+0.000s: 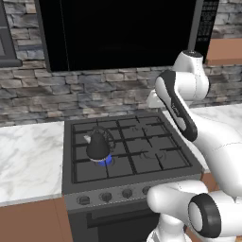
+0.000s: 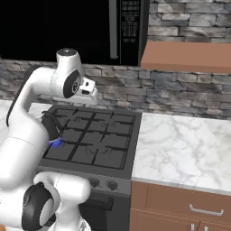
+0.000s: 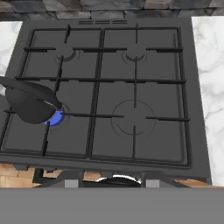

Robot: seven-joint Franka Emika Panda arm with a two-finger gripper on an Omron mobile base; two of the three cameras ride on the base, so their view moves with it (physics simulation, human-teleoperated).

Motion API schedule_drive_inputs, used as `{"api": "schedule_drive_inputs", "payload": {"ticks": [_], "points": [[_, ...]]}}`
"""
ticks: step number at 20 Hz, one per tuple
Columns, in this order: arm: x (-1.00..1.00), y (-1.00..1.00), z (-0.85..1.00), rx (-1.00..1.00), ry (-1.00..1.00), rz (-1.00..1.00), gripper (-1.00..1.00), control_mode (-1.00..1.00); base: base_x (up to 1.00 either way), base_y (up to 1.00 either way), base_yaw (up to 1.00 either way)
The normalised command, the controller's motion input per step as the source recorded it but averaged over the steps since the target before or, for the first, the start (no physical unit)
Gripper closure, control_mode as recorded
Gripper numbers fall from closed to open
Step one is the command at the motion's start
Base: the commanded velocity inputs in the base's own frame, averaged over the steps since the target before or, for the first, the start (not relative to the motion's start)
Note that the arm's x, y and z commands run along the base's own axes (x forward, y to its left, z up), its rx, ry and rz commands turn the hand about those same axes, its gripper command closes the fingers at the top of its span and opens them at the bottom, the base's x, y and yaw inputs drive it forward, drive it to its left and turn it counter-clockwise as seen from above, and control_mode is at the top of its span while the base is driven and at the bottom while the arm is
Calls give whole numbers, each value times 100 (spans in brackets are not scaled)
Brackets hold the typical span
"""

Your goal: The kettle is done boiling. Turn off the stove, then wait for 300 timesteps before moving the kettle to the dining table.

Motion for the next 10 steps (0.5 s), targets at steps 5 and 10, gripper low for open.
{"api": "schedule_drive_inputs", "payload": {"ticks": [5, 10], "points": [[-11, 10, 0, -2, -5, 0, -100, -100, 0, 0, 0], [-13, 26, 0, -6, -6, 3, -100, -100, 0, 0, 0]]}}
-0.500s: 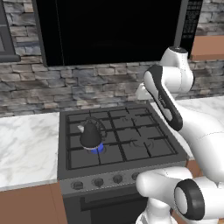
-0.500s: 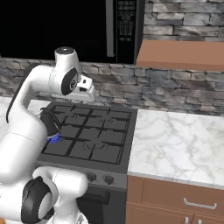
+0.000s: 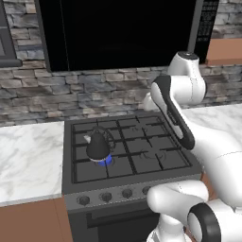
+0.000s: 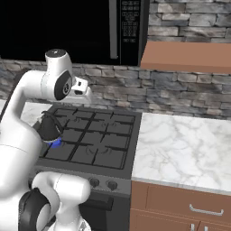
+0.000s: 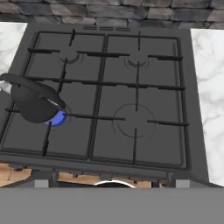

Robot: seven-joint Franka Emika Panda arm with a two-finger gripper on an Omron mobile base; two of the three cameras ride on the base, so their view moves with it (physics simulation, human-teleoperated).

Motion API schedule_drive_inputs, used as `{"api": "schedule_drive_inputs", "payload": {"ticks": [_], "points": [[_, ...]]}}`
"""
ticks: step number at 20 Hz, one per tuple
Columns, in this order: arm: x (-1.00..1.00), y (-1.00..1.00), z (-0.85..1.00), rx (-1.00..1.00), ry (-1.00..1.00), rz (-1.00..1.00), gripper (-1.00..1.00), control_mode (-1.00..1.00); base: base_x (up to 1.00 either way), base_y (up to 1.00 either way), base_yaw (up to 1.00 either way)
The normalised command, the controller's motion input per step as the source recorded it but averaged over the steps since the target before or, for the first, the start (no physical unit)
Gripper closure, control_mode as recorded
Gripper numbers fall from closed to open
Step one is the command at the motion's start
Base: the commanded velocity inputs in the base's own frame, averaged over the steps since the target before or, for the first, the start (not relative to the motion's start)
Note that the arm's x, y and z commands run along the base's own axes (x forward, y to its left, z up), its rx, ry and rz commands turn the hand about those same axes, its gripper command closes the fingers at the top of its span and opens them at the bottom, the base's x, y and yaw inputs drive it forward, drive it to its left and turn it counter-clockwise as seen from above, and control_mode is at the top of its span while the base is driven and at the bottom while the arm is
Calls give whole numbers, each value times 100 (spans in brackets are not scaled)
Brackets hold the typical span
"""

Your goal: The kettle is done boiling. Turn off the stove, then wait for 300 timesteps before moving the kettle to the dining table.

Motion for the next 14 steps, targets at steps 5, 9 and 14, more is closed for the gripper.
{"api": "schedule_drive_inputs", "payload": {"ticks": [5, 9, 14], "points": [[-13, 32, 0, -9, -6, 8, -100, -100, 0, 0, 0], [-4, 31, 0, -12, -4, 12, -100, -100, 0, 0, 0], [-4, 34, 0, -13, -3, 14, -100, -100, 0, 0, 0]]}}
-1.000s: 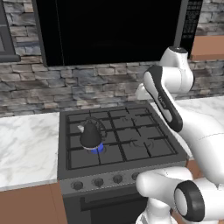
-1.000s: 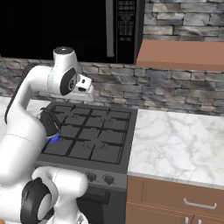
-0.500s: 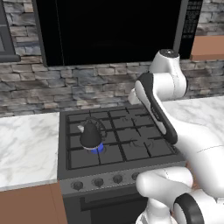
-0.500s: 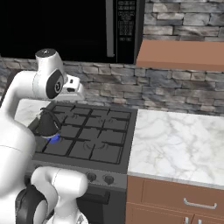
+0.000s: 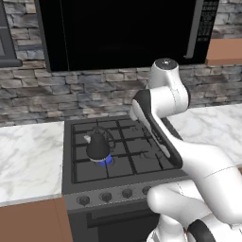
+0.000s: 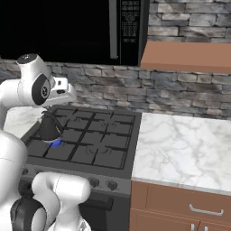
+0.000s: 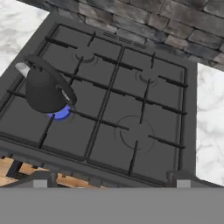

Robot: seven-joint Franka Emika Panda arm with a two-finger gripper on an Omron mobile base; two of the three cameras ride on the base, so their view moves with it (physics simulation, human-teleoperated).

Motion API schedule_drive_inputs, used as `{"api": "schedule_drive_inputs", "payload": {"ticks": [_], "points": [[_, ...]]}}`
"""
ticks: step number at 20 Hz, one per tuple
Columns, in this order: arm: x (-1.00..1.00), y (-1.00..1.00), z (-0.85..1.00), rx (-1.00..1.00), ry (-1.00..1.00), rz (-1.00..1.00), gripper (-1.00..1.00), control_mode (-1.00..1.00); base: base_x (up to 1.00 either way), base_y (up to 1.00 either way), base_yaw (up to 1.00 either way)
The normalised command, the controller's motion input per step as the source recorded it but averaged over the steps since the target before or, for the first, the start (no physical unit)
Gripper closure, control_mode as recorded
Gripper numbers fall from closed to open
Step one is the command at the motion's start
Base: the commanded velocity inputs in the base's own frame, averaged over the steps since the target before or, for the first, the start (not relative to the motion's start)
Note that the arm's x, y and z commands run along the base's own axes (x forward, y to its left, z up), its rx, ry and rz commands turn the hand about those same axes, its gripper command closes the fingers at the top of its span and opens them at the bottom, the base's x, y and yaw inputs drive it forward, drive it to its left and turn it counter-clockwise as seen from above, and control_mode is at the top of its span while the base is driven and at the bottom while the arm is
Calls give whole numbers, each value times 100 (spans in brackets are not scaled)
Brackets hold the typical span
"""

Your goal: The kettle is done boiling. Turn off the stove, then wait for 300 timesteps before moving the kettle to the dining table.

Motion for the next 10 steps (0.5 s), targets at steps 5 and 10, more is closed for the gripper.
{"api": "schedule_drive_inputs", "payload": {"ticks": [5, 10], "points": [[-1, 41, 0, -15, 0, 14, -100, -100, 0, 0, 0], [-12, 40, 0, -17, 0, 14, -100, -100, 0, 0, 0]]}}
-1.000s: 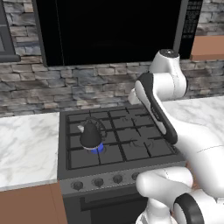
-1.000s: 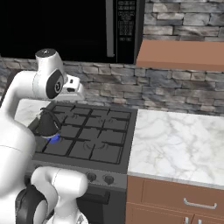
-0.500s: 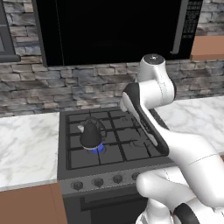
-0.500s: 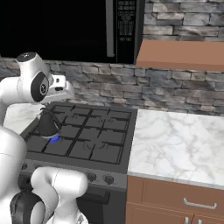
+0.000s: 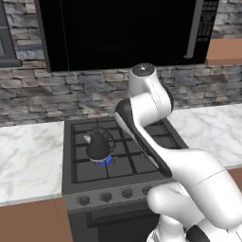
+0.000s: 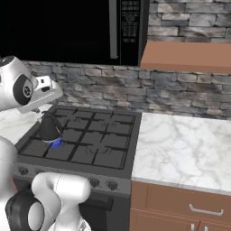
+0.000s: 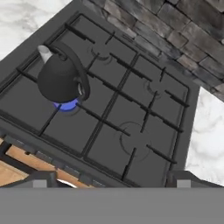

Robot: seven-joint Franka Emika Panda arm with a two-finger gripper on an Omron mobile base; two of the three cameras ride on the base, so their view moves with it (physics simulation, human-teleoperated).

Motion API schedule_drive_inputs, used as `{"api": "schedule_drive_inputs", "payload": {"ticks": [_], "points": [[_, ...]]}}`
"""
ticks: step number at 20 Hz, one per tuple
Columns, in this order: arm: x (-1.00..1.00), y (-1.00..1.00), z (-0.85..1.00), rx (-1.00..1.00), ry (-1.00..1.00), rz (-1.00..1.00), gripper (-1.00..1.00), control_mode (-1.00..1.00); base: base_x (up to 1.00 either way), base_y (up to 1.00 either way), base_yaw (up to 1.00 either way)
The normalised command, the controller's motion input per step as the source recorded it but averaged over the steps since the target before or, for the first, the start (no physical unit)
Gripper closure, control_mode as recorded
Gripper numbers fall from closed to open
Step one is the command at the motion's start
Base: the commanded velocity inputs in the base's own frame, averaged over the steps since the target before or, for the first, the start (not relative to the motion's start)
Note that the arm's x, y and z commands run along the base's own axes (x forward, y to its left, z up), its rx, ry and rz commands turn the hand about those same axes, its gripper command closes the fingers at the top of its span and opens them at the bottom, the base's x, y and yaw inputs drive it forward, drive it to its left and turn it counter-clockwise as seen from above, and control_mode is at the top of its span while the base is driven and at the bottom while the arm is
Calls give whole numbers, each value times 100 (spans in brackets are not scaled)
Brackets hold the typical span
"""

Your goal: The kettle is done boiling. Turn off the stove, then wait for 300 timesteps before moving the kettle to the dining table.

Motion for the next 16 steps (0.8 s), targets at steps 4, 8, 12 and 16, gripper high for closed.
{"api": "schedule_drive_inputs", "payload": {"ticks": [4, 8, 12, 16], "points": [[-17, 32, 0, -16, 0, 16, -100, -100, 0, 0, 0], [-18, 36, -3, -17, 0, 16, -100, -100, 0, 0, 0], [-22, 32, -10, -17, 0, 16, -100, -100, 0, 0, 0], [-34, 26, -14, -15, 0, 12, -100, -100, 0, 0, 0]]}}
